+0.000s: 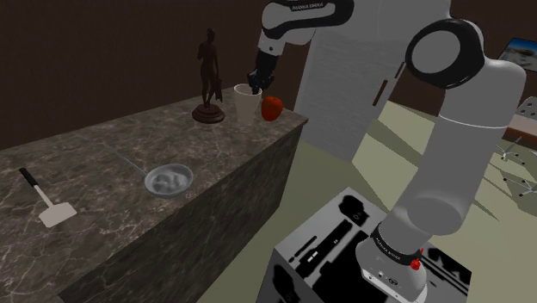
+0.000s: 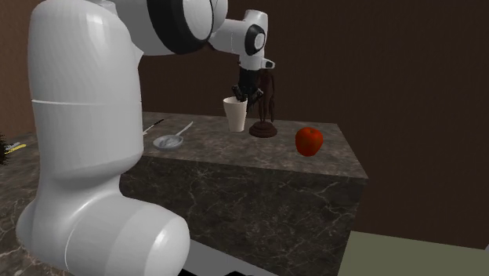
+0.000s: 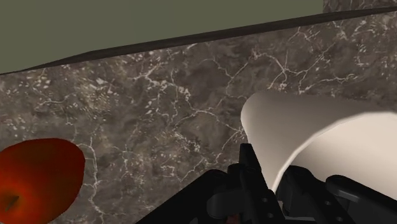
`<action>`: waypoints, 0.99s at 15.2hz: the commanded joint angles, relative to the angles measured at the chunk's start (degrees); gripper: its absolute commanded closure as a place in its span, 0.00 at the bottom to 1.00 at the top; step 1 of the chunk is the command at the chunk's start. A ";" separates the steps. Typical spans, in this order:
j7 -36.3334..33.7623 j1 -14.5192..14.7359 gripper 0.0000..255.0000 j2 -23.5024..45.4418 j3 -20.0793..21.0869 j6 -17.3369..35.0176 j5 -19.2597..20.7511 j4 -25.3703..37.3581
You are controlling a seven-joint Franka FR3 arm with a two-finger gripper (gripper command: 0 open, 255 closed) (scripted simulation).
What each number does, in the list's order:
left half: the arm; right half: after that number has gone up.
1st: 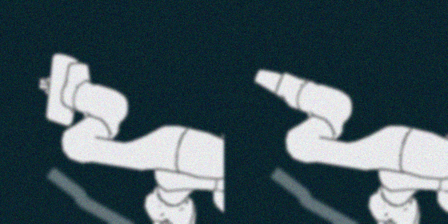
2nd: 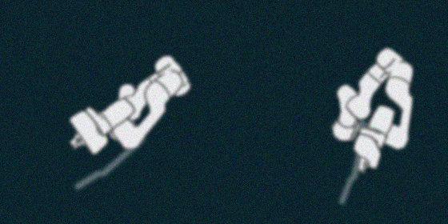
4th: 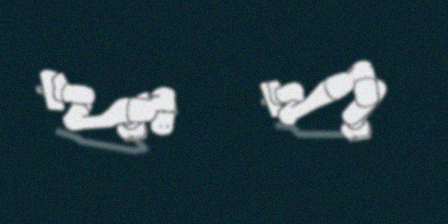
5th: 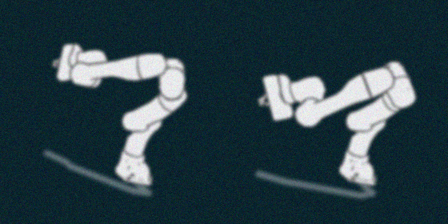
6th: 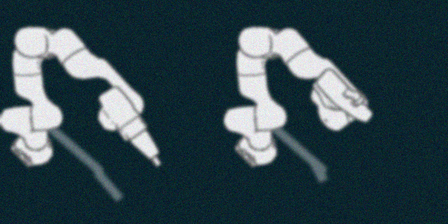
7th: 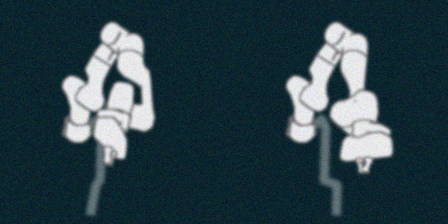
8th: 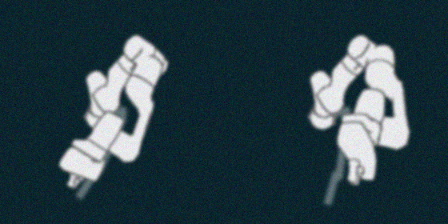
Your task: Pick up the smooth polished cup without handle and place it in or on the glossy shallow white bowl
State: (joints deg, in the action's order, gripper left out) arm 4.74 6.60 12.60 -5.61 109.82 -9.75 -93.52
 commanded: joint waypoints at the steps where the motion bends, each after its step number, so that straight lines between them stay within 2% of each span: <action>1: -2.58 1.62 1.00 -0.90 0.91 0.92 0.41 -1.42; 8: -11.75 7.07 1.00 -1.94 4.24 1.53 1.94 -1.84; 15: -21.00 12.47 1.00 -0.35 7.54 1.02 3.64 1.32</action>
State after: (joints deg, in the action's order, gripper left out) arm -14.99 18.38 11.96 1.53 111.13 -6.37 -92.95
